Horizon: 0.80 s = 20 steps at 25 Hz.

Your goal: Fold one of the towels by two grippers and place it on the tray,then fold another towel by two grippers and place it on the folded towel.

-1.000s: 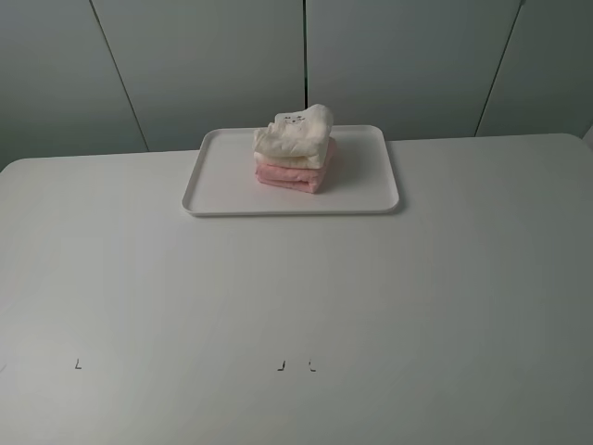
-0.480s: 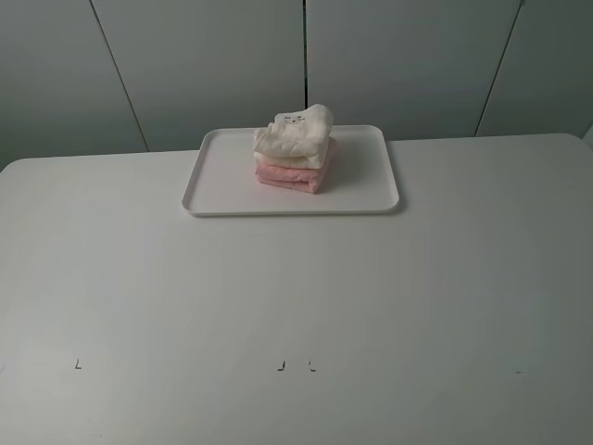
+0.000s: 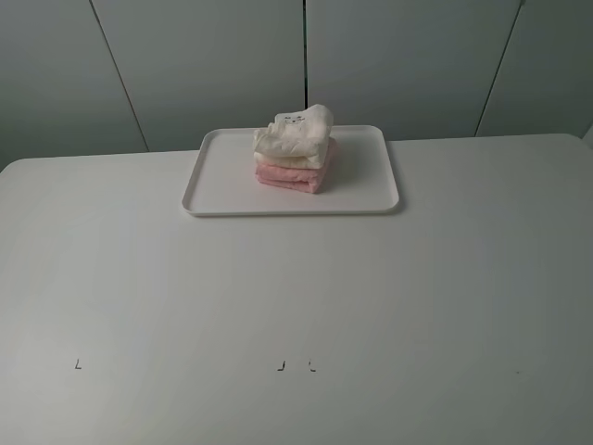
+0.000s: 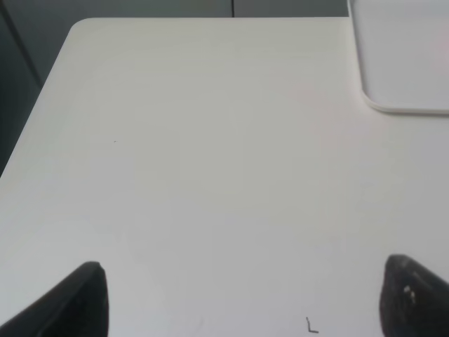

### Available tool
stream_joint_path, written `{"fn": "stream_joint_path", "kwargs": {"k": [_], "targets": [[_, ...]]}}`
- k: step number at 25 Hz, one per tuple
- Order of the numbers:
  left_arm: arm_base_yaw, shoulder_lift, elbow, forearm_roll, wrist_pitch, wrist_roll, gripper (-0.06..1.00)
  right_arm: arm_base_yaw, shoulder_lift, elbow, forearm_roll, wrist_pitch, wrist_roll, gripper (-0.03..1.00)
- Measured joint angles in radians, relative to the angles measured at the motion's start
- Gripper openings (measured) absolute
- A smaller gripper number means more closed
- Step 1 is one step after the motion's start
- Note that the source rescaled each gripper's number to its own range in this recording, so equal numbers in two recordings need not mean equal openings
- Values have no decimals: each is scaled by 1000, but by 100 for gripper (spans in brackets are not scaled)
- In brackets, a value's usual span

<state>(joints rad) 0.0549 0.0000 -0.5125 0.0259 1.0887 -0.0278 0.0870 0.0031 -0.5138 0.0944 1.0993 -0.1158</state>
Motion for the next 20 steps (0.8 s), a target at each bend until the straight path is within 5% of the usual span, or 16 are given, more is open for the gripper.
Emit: {"fn": "stream_joint_path", "kwargs": {"k": [20], "targets": [[-71,0,0,0,0,2,100,0,0,0,0,0,0,100]]}}
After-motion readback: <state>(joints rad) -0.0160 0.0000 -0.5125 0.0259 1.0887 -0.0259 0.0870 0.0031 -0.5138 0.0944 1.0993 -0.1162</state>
